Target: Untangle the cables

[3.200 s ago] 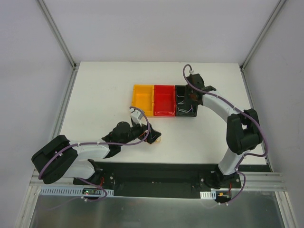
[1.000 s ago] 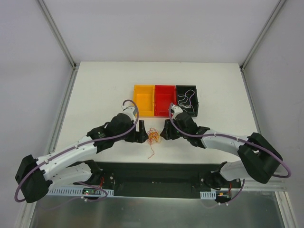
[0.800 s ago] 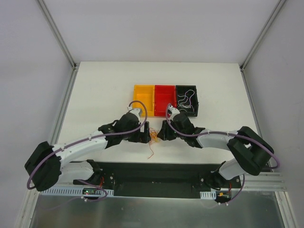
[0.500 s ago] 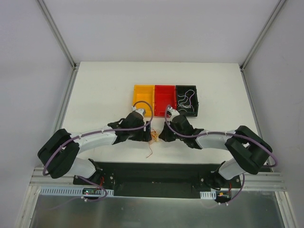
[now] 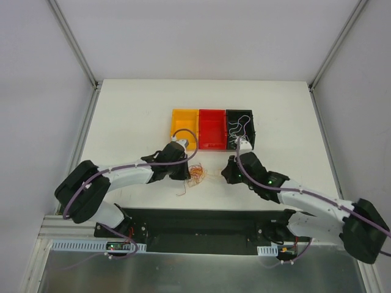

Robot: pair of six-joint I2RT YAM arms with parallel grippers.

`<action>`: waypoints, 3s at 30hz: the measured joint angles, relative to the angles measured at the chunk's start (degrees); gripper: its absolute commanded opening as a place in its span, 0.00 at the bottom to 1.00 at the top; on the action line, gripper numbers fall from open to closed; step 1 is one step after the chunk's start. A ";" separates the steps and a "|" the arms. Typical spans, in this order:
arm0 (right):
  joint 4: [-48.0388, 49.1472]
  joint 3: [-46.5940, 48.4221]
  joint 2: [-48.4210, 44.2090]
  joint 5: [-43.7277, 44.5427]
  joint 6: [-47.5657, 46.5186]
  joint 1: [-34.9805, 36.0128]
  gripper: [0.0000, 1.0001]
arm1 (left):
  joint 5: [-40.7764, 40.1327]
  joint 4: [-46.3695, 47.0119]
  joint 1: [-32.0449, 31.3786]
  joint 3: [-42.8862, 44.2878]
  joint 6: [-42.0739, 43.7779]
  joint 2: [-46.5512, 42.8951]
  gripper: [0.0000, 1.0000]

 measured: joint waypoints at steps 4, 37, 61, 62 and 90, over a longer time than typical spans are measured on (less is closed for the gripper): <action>-9.14 -0.24 -13.92 9.25 1.75 0.20 0.01 | -1.86 2.25 -0.17 -5.11 -2.25 -6.75 0.00; 1.92 3.98 6.32 -20.72 -7.63 -5.42 0.46 | 8.61 20.44 0.70 -19.06 0.85 -16.59 0.00; 6.56 5.22 7.54 -11.85 -6.10 -1.57 0.01 | 13.14 20.37 0.70 -15.67 2.84 -12.50 0.41; 6.62 4.74 6.67 -11.63 -5.70 -1.60 0.01 | 13.55 20.33 0.70 -15.13 2.89 -11.78 0.40; 17.51 1.16 13.05 -26.45 -2.51 -1.57 0.01 | 15.76 27.89 0.66 -21.31 4.37 -18.23 0.28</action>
